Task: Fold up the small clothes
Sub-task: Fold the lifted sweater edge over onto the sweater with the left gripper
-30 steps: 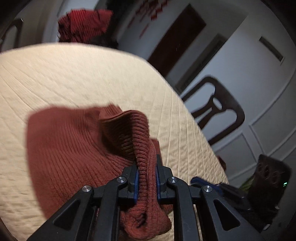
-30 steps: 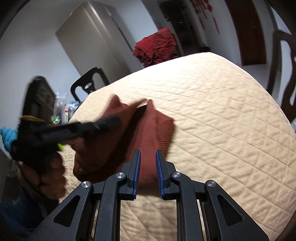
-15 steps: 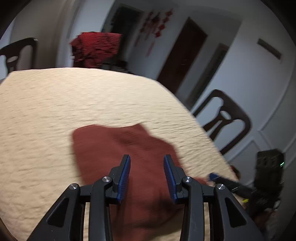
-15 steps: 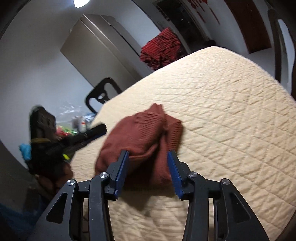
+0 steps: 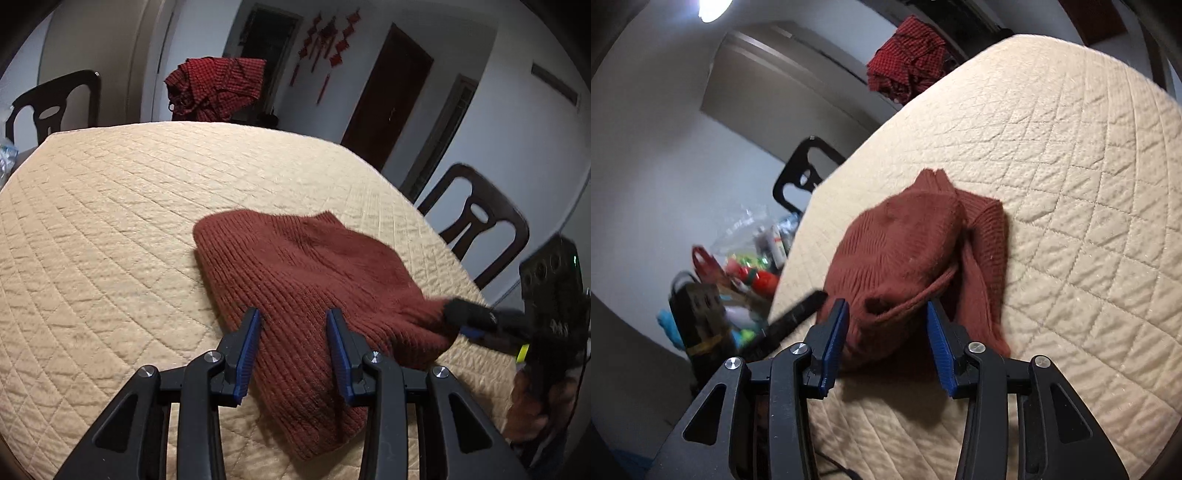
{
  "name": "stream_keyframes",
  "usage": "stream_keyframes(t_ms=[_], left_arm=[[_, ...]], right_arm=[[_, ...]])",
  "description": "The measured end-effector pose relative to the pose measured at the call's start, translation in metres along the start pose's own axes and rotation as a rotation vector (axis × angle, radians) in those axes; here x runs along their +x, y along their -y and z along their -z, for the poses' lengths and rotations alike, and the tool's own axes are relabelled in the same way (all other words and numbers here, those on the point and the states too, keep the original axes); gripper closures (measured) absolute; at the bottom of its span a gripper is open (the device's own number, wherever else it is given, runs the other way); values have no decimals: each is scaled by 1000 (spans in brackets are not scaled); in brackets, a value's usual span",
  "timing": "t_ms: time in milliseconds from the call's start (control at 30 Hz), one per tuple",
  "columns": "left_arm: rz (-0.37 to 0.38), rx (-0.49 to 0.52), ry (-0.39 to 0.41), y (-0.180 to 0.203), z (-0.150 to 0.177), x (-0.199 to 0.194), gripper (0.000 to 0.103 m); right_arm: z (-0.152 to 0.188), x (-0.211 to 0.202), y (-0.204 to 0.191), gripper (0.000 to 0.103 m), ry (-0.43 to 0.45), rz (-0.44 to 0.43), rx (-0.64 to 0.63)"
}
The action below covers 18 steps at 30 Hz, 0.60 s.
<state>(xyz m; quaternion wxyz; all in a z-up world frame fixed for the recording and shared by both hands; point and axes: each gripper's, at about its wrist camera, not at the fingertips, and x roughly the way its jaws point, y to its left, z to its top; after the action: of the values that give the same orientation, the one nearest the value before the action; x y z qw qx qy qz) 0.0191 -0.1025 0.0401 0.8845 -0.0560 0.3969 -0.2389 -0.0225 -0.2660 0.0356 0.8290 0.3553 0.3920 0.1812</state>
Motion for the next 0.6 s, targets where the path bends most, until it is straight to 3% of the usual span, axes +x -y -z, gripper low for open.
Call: stream_keyframes(t_ms=[200,300,367,500,600], left_arm=[[6,56,-6,9,4,1,63],[8,83,-16,10,10,4,62],[-3,102,-13,13,10,3,62],[-7,99,-18,12,6,-2,62],[-25,97,15,11,0,-10,62]], right_arm=[[19,-28,14,93,66,27,28],[36,-20,33,93,36,89,66],[38,-16,36,93,37,70,88],[30,-24,20,89,42,118,12],[22,-36,-2,86,101,176,-84]])
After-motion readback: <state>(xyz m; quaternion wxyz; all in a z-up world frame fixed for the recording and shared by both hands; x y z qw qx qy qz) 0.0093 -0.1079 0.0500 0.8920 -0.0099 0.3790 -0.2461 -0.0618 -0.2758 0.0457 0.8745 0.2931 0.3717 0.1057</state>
